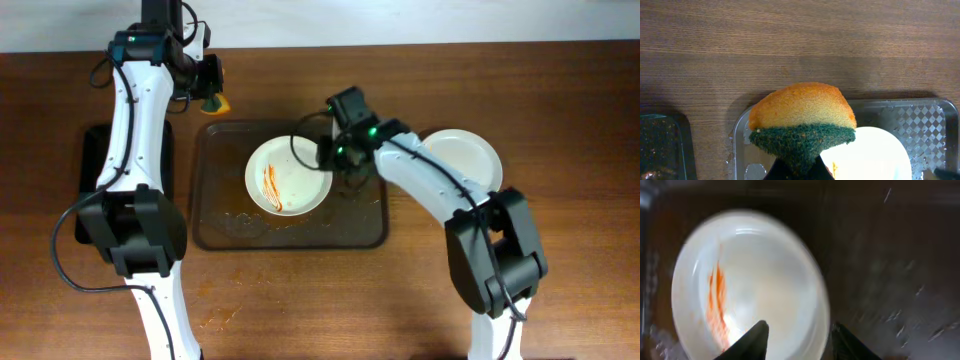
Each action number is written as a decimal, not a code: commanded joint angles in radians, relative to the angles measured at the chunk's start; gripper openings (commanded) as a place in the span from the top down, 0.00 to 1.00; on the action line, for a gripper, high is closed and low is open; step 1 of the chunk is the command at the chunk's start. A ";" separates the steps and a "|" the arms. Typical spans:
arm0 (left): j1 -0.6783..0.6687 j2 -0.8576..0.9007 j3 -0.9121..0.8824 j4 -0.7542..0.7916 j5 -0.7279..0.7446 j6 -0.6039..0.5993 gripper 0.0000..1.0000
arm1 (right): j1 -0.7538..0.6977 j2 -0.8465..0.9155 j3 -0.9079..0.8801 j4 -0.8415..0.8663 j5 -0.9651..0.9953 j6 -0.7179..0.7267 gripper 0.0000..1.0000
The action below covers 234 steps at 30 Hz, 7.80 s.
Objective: Clean dirty plates on tray and stack at the side
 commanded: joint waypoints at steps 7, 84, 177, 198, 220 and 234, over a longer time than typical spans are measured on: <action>-0.002 0.006 -0.011 -0.040 0.012 0.019 0.99 | 0.007 0.208 0.096 -0.046 -0.143 0.122 0.91; -0.125 0.008 -0.775 0.153 -0.282 -0.069 1.00 | 0.043 0.211 0.097 0.026 -0.151 0.293 0.96; 0.012 -0.023 0.018 -0.086 -0.179 0.046 0.01 | -0.645 -0.257 -0.144 -0.470 0.230 0.006 0.96; 0.013 -0.278 0.061 -0.085 -0.180 0.068 0.01 | -0.421 -0.763 0.298 -0.969 0.247 -0.104 0.02; 0.013 -0.278 0.061 -0.085 -0.180 0.068 0.01 | -0.427 -2.067 -1.557 0.474 0.190 -0.413 0.02; 0.011 -0.282 0.061 -0.135 -0.195 0.114 0.01 | -0.427 -2.067 -1.557 0.474 0.190 -0.413 0.01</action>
